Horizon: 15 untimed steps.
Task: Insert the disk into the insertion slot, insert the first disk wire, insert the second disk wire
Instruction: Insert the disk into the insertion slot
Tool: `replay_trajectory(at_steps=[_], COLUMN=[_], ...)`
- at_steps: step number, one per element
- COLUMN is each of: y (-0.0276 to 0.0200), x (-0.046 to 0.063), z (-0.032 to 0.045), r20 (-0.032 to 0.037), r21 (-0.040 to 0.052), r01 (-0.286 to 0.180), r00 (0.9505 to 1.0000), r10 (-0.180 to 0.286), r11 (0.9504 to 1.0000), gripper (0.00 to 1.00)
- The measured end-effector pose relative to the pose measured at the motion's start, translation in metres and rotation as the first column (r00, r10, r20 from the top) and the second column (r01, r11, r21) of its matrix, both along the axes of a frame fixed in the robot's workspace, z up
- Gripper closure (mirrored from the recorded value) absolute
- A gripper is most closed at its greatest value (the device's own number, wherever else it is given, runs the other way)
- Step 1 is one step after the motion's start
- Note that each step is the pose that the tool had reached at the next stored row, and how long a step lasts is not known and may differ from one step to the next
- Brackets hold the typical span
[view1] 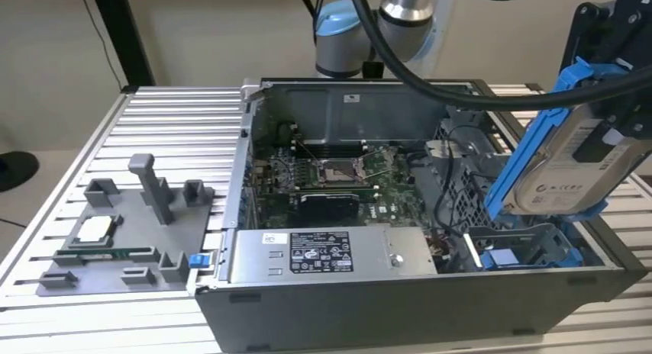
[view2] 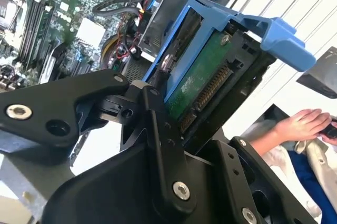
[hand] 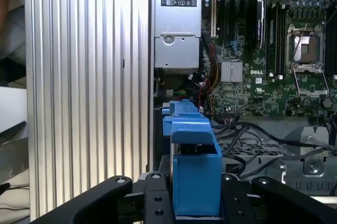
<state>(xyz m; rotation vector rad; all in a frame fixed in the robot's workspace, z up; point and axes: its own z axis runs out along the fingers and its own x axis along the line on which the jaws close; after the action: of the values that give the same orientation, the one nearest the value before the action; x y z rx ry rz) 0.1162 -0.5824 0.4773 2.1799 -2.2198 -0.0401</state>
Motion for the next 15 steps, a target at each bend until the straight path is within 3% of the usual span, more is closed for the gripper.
replay_trajectory(at_steps=[15], y=[-0.0003], x=[-0.0002], z=[-0.0084], r20=[0.0], r21=[0.0001], r01=[0.0], r00=[1.0], r10=[0.0], r11=[1.0], gripper=[1.0])
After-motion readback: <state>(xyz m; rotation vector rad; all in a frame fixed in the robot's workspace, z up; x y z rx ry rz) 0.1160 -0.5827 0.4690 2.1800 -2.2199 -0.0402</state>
